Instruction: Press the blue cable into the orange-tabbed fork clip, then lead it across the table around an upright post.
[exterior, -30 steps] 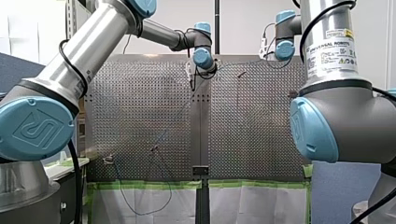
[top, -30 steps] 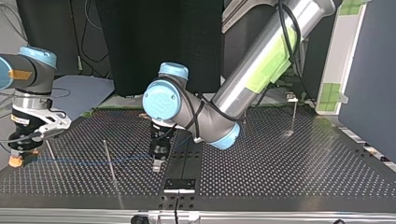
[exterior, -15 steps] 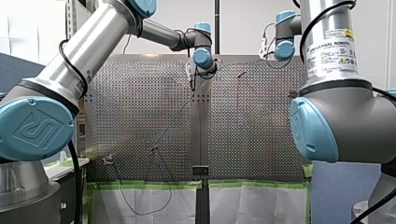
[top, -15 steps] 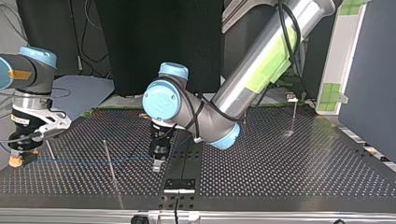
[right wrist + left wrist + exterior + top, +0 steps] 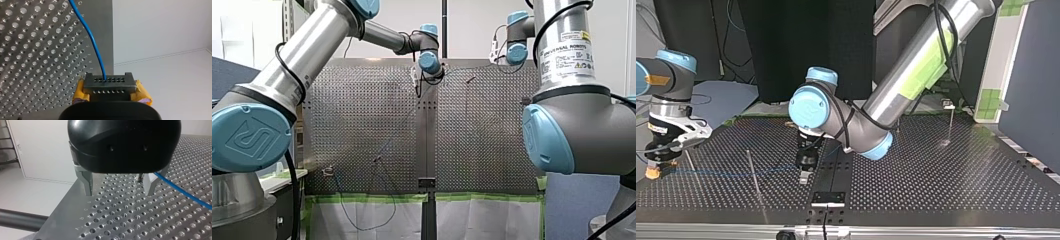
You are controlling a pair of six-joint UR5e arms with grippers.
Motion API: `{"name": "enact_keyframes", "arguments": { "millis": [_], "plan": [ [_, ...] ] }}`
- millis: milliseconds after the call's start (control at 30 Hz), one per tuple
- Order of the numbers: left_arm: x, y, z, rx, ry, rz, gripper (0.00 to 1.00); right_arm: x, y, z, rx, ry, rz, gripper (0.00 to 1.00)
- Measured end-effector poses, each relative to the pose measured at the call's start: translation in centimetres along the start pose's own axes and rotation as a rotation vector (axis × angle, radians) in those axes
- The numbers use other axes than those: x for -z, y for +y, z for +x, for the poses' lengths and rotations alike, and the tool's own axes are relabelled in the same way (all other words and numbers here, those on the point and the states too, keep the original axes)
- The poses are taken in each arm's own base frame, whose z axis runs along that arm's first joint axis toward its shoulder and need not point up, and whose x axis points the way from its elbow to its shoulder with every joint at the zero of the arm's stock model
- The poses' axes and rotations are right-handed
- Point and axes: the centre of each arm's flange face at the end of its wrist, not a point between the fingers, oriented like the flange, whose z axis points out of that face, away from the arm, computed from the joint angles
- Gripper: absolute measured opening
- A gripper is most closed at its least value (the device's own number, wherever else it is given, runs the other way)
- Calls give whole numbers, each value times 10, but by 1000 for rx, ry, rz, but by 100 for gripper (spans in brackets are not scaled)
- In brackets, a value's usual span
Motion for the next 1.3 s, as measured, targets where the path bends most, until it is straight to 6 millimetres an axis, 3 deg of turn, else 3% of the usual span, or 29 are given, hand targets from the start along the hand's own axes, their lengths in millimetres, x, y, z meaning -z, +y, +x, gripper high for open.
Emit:
{"name": "enact_keyframes", "arguments": {
  "millis": [467,633,900,1300],
  "plan": [
    [0,-3,1,-4,3,4,100,0,0,0,0,-1,-1,0],
    [-2,-10,17,-18,34,9,100,0,0,0,0,-1,0,0],
    [-13,-9,60,-40,88,2,100,0,0,0,0,-1,0,0],
    [-14,-9,65,-42,95,1,100,1,-3,-5,4,-10,8,0]
  ]
}}
